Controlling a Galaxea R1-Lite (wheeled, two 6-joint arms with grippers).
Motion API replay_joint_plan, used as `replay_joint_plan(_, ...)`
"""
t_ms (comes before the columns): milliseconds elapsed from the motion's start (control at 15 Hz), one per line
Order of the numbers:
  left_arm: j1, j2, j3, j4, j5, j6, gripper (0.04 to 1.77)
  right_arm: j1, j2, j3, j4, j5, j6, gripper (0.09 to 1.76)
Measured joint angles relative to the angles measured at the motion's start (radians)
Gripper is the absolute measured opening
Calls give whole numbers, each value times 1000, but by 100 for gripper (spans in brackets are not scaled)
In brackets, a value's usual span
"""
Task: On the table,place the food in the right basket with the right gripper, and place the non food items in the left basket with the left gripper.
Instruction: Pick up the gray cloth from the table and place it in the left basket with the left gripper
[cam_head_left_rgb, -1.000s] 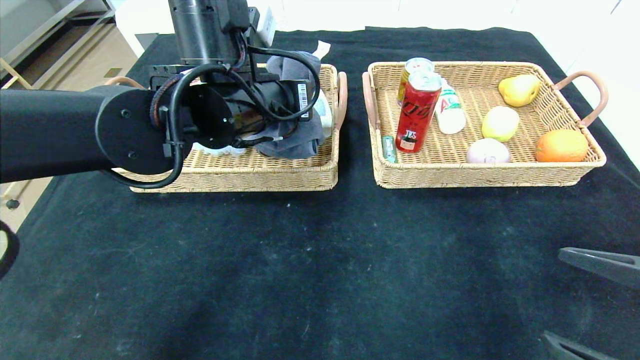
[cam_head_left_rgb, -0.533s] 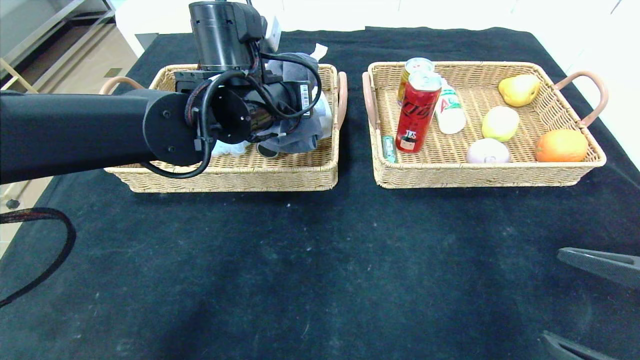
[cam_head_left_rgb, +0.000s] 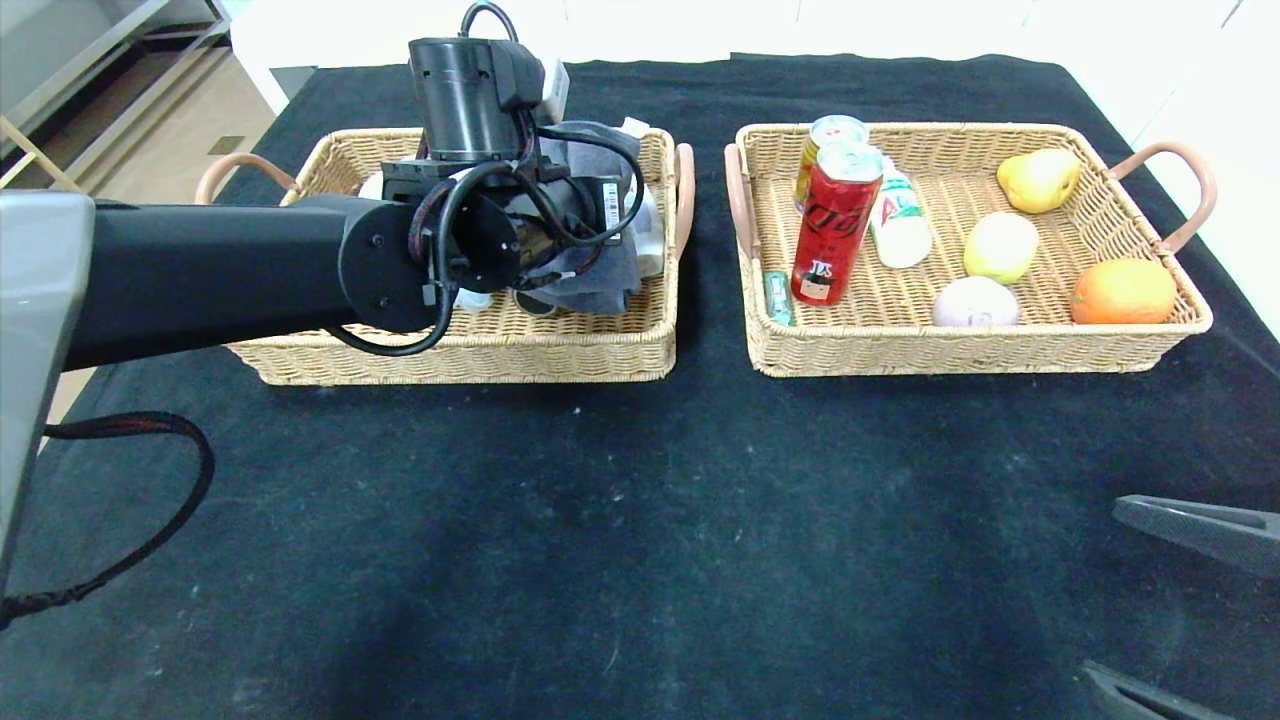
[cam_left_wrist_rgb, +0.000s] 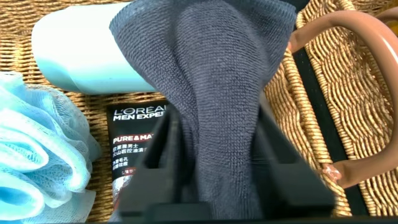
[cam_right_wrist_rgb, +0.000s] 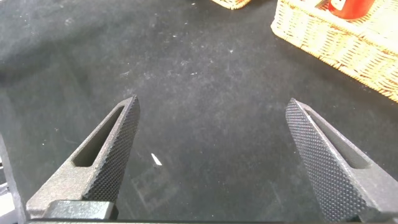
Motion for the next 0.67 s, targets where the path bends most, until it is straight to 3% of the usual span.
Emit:
replay_joint_plan(333,-1,0,3,4,2,0,122,-1,5,1,0,-1,0,171)
replay_joint_plan(667,-1,-4,11,6,3,-1,145,-1,8,2,0,-1,-1,171)
